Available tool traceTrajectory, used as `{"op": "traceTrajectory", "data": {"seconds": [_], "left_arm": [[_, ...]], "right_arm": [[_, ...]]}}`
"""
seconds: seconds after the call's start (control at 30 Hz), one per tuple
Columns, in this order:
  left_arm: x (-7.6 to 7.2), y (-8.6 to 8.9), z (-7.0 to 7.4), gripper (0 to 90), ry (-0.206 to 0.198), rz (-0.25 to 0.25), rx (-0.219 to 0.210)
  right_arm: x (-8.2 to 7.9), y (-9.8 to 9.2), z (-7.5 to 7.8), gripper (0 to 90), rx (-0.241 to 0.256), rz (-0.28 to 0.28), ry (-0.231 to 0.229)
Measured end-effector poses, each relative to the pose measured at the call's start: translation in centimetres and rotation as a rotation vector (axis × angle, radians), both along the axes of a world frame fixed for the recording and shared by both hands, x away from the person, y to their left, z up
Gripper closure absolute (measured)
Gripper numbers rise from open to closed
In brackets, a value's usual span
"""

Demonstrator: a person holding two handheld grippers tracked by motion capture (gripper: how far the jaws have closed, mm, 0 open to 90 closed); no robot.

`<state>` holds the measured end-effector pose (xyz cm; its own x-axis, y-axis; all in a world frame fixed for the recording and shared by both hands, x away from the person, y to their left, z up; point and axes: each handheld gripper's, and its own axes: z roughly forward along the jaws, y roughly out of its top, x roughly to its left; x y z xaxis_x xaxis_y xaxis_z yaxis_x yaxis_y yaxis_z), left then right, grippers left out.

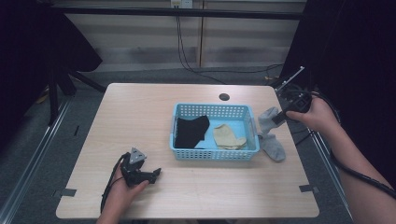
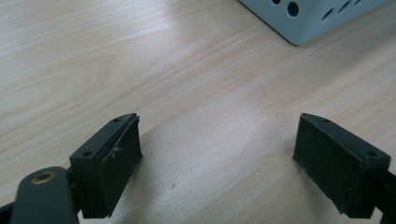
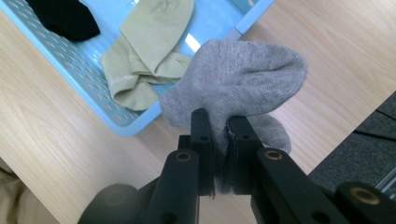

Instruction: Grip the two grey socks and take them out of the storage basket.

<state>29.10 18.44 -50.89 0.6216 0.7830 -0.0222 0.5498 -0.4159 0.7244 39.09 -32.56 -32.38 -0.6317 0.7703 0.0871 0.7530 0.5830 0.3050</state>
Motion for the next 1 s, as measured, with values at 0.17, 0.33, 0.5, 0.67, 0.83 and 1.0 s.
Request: {"op": "traceTrajectory", "data": {"seconds": [0.17,0.33,0.5,0.67,0.83,1.0], "left_arm": [[0.0,0.0,0.0,14.3,-0.001,0.0,0.0],[0.0,0.0,0.0,14.3,0.001,0.001,-0.003],[0.0,0.1,0.0,14.3,0.002,-0.007,0.009],[0.0,0.1,0.0,14.3,0.001,-0.008,0.01],[0.0,0.1,0.0,14.3,0.001,-0.008,0.01],[0.0,0.1,0.0,14.3,0.001,-0.008,0.01]], "right_arm": [[-0.3,-1.0,-0.6,83.4,0.007,-0.021,0.008],[-0.5,-1.5,-1.8,83.4,0.0,-0.027,0.022],[-0.6,-1.4,-3.3,83.3,0.0,-0.026,0.039],[-0.7,-1.2,-5.1,83.3,-0.009,-0.026,0.056],[-0.7,-0.9,-7.3,83.2,-0.004,-0.027,0.079],[-0.7,-0.3,-9.4,82.7,0.006,-0.028,0.102]]}}
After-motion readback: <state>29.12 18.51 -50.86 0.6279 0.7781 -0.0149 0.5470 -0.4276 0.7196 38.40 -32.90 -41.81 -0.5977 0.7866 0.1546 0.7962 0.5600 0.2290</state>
